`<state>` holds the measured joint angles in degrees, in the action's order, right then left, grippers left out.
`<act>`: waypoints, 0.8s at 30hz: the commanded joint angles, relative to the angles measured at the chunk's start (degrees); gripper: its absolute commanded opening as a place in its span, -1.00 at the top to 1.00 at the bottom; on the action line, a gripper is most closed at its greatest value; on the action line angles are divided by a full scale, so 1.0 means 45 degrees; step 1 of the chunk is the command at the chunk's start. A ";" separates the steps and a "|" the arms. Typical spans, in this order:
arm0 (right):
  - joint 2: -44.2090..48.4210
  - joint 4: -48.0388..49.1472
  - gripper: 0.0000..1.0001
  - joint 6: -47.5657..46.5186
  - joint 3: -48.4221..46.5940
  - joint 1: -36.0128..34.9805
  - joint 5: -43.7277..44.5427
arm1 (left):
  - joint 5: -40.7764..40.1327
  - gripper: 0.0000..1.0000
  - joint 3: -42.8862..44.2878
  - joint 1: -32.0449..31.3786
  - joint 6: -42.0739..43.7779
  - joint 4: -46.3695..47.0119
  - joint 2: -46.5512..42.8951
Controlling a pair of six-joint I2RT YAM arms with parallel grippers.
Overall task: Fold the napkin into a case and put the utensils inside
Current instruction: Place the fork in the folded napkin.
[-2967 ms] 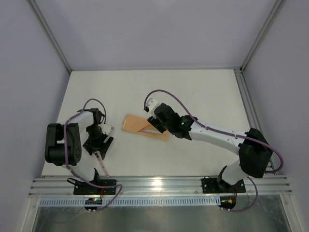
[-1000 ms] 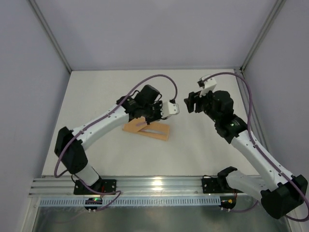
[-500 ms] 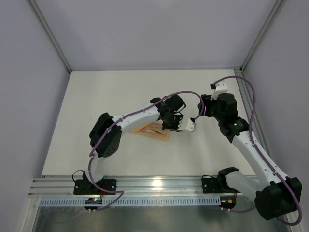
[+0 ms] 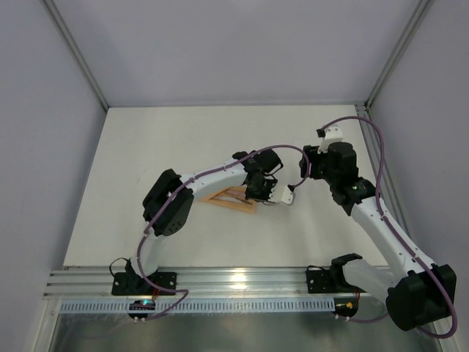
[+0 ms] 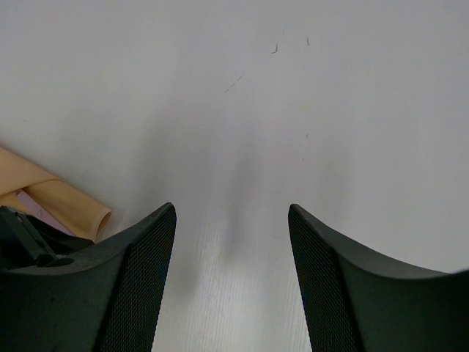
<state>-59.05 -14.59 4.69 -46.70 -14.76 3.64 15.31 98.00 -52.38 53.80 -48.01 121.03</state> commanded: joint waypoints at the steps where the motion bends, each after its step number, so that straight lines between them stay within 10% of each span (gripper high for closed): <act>1: 0.0036 0.0429 -0.33 -0.0045 0.0162 0.0019 -0.0339 | -0.0316 1.00 -0.0097 0.0019 0.0349 0.0063 -0.0099; 16: -0.1174 0.0566 -0.19 0.2842 0.1138 0.0000 -0.3209 | -0.2211 0.97 -0.0976 0.0312 0.0331 0.0375 -0.0119; 24: -0.2112 0.2050 0.01 0.5187 0.2447 0.0019 -0.4304 | -0.2133 0.14 -0.0587 0.0331 -0.0626 0.0514 -0.0235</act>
<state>-67.59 -7.77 23.07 -36.69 -14.48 -11.64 5.48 93.51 -51.70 54.94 -47.79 121.12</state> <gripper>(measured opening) 0.502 0.384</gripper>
